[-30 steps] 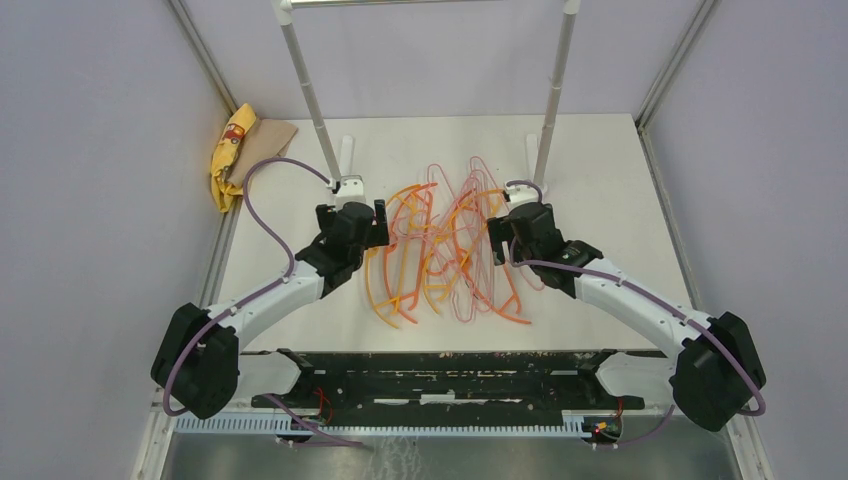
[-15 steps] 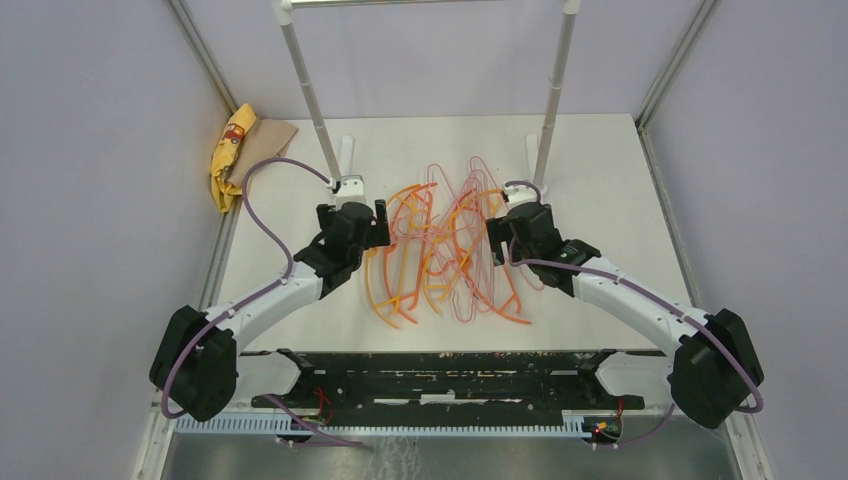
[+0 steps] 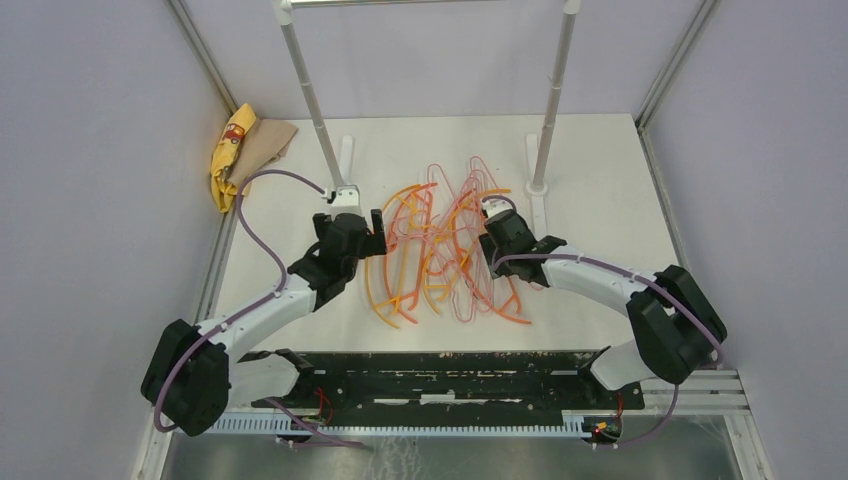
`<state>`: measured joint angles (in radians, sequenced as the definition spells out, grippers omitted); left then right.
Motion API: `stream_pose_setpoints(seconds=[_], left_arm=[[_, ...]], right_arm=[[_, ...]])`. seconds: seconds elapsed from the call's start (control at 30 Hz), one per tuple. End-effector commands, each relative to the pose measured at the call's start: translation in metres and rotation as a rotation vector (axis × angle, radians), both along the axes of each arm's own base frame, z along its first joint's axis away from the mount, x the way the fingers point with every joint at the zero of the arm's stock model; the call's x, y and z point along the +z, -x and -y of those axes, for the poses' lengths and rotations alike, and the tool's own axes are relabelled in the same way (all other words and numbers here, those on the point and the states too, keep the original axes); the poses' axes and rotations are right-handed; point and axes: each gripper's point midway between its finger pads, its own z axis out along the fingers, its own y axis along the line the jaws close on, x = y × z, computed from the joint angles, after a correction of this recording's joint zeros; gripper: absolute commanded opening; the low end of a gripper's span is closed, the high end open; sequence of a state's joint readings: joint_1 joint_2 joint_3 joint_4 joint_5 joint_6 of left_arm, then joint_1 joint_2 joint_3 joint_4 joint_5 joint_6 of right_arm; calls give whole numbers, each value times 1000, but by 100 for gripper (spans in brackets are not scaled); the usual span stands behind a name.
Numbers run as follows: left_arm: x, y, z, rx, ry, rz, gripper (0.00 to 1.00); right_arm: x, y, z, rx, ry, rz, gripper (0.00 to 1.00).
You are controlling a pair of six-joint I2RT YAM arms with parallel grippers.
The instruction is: Organize the hangers
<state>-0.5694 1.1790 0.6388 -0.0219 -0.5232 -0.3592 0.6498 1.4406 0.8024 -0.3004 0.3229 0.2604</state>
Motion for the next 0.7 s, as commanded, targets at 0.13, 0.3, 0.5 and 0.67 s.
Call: stream_pose_setpoints(seconds=[0.13,0.3,0.5,0.67], left_arm=[[13,4,4,-23,72,79,99],[9,7,5,-39,71,67,100],[3,11,0,-33,52,61,100],[-1,12,-2,-32,40,55,100]], right_arm=[[18,-33,-6,-1,53,92,58],[25,-41,-6,15,91,111,57],[17,-45,0,15,105,90,57],[1,-46,-7,38,65,36,56]])
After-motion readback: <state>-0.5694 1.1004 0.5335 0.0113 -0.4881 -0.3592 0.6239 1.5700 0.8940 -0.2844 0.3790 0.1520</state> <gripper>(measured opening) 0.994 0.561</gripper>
